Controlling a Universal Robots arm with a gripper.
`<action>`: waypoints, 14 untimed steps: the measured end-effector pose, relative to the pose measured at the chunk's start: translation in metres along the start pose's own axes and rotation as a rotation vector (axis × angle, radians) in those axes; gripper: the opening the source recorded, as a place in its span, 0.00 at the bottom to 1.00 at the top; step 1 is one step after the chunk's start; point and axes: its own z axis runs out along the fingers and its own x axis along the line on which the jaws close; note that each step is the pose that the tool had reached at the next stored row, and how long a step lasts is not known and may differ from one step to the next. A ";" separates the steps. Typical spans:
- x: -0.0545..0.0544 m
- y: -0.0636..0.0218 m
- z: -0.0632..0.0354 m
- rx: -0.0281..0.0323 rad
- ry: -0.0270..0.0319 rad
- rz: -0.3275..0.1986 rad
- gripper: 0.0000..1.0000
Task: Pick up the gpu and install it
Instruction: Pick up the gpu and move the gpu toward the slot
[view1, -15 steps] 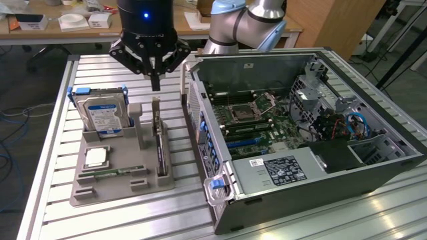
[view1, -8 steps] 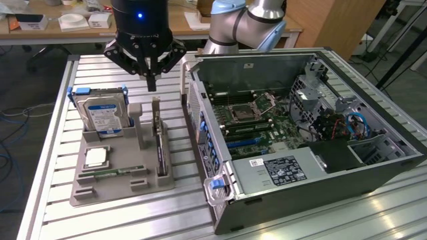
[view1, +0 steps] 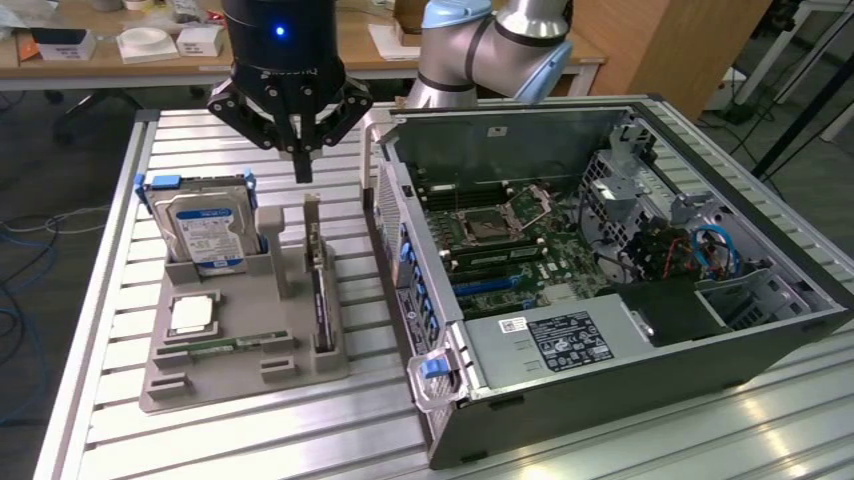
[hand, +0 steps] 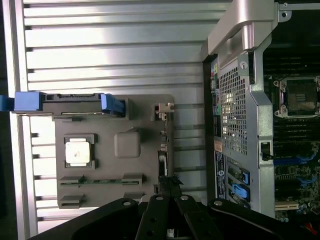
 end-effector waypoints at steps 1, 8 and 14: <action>0.000 0.0000 0.0000 0.0000 0.0000 0.000 0.11; 0.000 0.0000 0.0000 0.0000 0.0000 0.000 0.17; 0.000 0.0000 0.0000 0.0000 0.0000 0.000 0.41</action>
